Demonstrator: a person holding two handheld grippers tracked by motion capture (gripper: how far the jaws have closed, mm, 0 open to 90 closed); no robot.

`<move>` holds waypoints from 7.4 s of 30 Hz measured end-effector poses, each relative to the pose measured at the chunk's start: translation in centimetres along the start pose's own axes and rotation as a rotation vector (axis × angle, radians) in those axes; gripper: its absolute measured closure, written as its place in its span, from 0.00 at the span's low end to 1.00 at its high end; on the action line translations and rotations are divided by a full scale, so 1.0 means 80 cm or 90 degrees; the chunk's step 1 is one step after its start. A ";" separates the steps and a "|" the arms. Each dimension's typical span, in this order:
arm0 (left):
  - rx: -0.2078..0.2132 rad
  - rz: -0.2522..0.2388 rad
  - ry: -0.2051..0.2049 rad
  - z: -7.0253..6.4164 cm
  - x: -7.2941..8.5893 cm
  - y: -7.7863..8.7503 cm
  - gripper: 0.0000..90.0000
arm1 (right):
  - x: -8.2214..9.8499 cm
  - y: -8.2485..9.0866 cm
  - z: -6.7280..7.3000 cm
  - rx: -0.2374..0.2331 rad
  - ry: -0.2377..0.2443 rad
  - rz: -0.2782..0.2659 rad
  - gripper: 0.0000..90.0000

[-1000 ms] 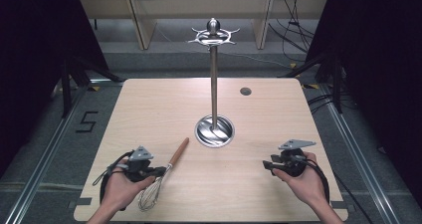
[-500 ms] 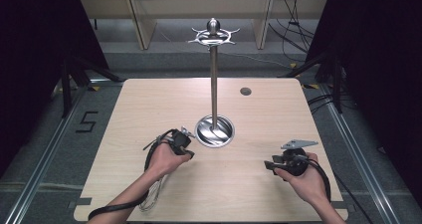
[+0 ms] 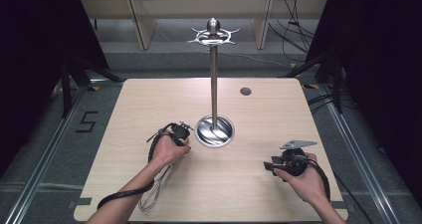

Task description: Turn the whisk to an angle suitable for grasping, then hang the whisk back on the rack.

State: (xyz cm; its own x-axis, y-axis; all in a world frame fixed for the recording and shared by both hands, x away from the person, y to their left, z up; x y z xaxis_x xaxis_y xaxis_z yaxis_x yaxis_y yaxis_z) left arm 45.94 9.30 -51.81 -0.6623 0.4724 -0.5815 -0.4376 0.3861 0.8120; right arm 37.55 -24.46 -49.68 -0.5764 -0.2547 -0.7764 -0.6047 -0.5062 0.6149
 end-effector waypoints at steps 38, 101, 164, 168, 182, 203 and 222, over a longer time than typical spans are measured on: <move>-0.092 0.093 0.092 0.056 0.045 0.051 0.47 | 0.000 0.019 -0.007 -0.014 -0.076 0.011 0.61; 0.263 -0.443 0.022 -0.018 -0.015 0.153 0.80 | 0.001 0.016 -0.016 0.001 -0.037 -0.014 0.60; 0.369 -0.596 -0.031 -0.050 -0.127 0.210 0.80 | 0.000 0.018 -0.014 0.024 -0.055 0.006 0.59; 0.372 -0.598 -0.034 -0.051 -0.131 0.213 0.80 | 0.000 0.018 -0.014 0.023 -0.054 0.007 0.59; 0.401 -0.619 -0.024 -0.050 -0.145 0.220 0.80 | 0.001 0.017 -0.015 0.022 -0.045 0.006 0.59; 0.443 -0.633 -0.018 -0.040 -0.151 0.223 0.80 | 0.001 0.017 -0.014 0.019 -0.054 0.009 0.59; 0.471 -0.640 0.000 -0.034 -0.157 0.221 0.80 | 0.001 0.016 -0.013 0.018 -0.053 0.010 0.59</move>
State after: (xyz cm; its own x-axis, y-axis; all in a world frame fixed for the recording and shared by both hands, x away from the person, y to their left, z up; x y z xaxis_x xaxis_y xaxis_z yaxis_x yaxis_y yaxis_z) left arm 44.90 7.99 -30.02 -0.2324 -0.2901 -0.9283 -0.3022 0.9288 -0.2146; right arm 37.29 -26.04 -49.10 -0.6289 -0.1925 -0.7532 -0.6098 -0.4788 0.6316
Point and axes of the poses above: each handheld gripper's, and its own axes: y roughly backward along the jaws, x roughly out of its underside, z roughly to its left, the point moved 4 cm from there along -y, roughly forward along the jaws, and after that the axes turned 9 degrees about -z, right-handed, at the moved point
